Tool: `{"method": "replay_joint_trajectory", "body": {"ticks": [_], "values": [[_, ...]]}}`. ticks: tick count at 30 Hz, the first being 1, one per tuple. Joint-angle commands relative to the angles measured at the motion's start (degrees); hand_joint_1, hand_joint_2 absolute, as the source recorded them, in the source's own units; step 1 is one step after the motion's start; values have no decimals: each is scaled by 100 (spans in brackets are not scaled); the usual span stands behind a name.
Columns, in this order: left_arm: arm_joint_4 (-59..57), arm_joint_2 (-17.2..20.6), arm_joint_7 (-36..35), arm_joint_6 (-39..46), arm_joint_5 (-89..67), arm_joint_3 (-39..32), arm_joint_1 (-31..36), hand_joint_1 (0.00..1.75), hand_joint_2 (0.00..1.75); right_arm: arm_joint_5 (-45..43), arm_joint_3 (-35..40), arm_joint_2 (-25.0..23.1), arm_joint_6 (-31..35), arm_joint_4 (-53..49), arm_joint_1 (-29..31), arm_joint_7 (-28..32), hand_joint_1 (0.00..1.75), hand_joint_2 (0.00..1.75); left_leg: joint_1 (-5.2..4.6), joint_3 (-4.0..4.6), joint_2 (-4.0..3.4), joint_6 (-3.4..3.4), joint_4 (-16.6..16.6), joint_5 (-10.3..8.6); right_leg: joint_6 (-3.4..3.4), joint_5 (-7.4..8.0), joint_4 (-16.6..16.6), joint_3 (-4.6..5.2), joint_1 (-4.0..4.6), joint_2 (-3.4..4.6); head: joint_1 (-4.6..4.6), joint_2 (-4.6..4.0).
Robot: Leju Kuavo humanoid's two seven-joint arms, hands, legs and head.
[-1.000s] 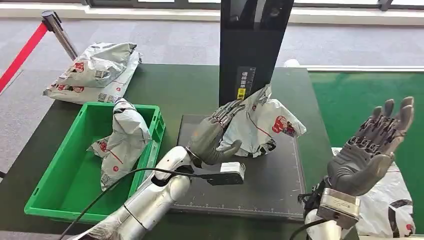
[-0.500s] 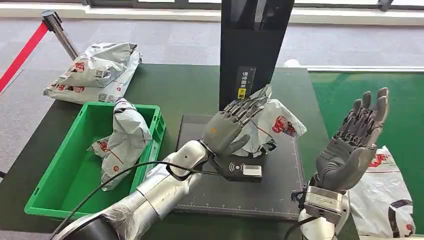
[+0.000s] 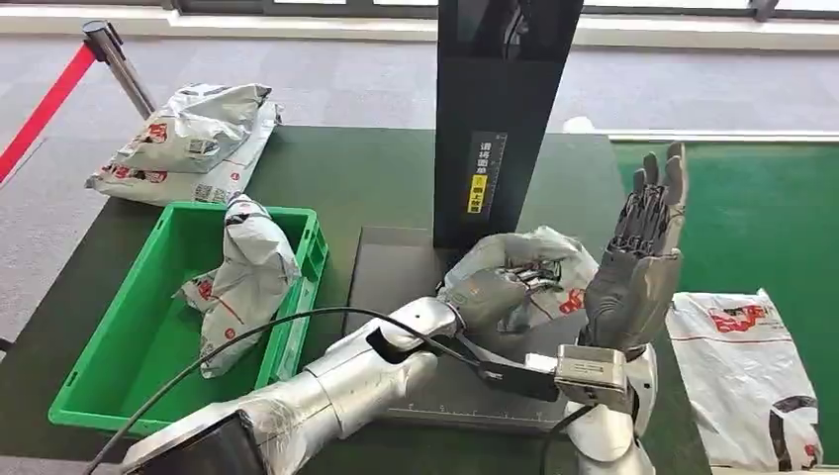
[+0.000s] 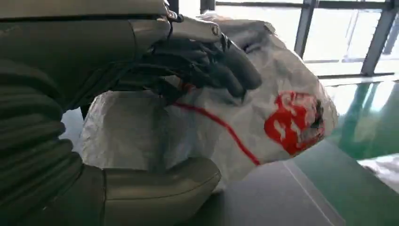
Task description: Moved the parcel from conveyor to table for the left to box.
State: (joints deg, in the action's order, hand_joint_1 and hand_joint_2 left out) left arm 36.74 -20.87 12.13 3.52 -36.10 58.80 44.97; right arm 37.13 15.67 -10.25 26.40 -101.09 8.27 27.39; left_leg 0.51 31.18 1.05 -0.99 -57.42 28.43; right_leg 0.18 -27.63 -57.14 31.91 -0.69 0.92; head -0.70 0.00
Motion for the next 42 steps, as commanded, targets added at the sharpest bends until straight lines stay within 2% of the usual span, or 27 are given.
{"method": "replay_joint_trajectory", "body": {"ticks": [1, 6, 9, 12, 13, 16, 18, 27, 29, 32, 33, 35, 38, 39, 40, 41, 42], "values": [[-734, 87, 135, -750, 342, 1739, 327, 175, 175, -95, 477, 126, -127, 709, 420, -81, 0, 0, 2, -6, -31, 1, 5, -6, -3, 14, 6, 1, 4, 16, 0, 0], [-1140, 87, -148, -571, 166, 1838, 266, 175, 175, -121, 477, 230, -114, 548, 120, -63, 0, 0, 4, -10, -15, 1, 8, -6, -2, 10, 11, -8, 5, 4, 0, 0], [-1305, 87, -657, 250, -122, 1756, 254, 175, 175, -63, 467, 221, -131, 445, 33, -83, 0, 0, 4, -10, -25, 2, 10, -8, -3, 14, 14, -5, 6, 9, -2, 0], [-1286, 87, -794, 419, -220, 1730, 248, 175, 175, -14, 456, 224, -122, 348, -42, -107, 0, 0, 2, -2, -13, 1, 3, -5, -2, 7, 4, 1, 3, 3, 0, 0], [-1276, 87, -901, 593, -260, 1686, 231, 175, 175, 7, 450, 223, -117, 316, -60, -116, 0, 175, 3, -3, -15, 1, 2, -5, -2, 9, 5, 0, 5, 5, -2, 0], [-1401, 87, -1248, 1776, -629, 1286, 156, 175, 175, 67, 366, 193, -109, 96, -208, -178, 0, 175, 1, -3, -15, 2, 6, -8, -3, 10, 7, 0, 3, 0, 0, 0], [-1412, 87, -1274, 2202, -665, 1071, 131, 175, 175, 58, 343, 192, -98, 38, -233, -176, 0, 175, 1, 0, -12, 1, 3, -5, -2, 7, 4, 3, 2, 3, 0, 0], [-1415, 87, -1243, 2174, -688, 1009, 152, 175, 175, 48, 337, 194, -126, 8, -214, -190, 0, 175, 1, -1, -18, 2, 3, -7, -3, 10, 4, 3, 2, 4, 0, 0], [-1258, 87, -1214, 2831, -832, 518, 82, 175, 175, 67, 330, 187, -86, 27, -136, -234, 0, 175, 1, -1, -21, 2, 4, -8, -3, 12, 5, 4, 3, 6, 0, 0], [-864, 89, -811, 3299, -1019, -397, 29, 175, 175, 78, 312, 179, -98, 31, -113, -291, 0, 175, 0, 5, -20, 2, -1, -6, -2, 10, 0, 9, 2, 6, 0, 0], [-505, 119, -526, 3283, -1188, -864, -125, 175, 175, 84, 314, 177, -78, 40, -128, -268, 0, 175, 2, 8, -14, 1, -4, -4, -1, 7, -2, 10, 3, 4, 0, 0], [291, 207, -314, 3017, -1544, -1367, -403, 175, 175, 105, 299, 149, -94, 48, -177, -219, 0, 175, -1, 6, -15, 1, 0, -6, -1, 8, -1, 10, 0, 4, 0, 0], [942, 169, -200, 2621, -2109, -1759, -659, 175, 175, 126, 254, 130, -111, 54, -193, -184, 0, 175, 0, 4, -19, 3, 2, -7, -2, 9, 3, 7, 2, 2, 0, 0], [901, 121, -214, 2134, -2153, -1751, -615, 175, 175, 129, 248, 137, -128, 84, -152, -177, 0, 175, -3, 3, -15, 2, 2, -6, -1, 7, 1, 8, -1, 3, -2, 0], [1019, 87, -168, 2026, -2188, -1779, -645, 161, 175, 131, 237, 131, -146, 112, -103, -177, 0, 175, 2, 7, -12, 2, -2, -4, -1, 7, 1, 9, 2, 4, 0, 0], [1034, 87, -141, 2016, -2207, -1753, -645, 0, 175, 134, 232, 126, -152, 124, -84, -179, 0, 175, -1, 5, -19, 3, 0, -6, -2, 9, 1, 9, 0, 5, 0, 0], [1088, 87, -155, 2073, -2182, -1725, -669, 0, 175, 141, 225, 117, -151, 131, -74, -182, 0, 175, 0, 5, -18, 2, -1, -5, -2, 8, 1, 9, 1, 7, -2, 0]]}}
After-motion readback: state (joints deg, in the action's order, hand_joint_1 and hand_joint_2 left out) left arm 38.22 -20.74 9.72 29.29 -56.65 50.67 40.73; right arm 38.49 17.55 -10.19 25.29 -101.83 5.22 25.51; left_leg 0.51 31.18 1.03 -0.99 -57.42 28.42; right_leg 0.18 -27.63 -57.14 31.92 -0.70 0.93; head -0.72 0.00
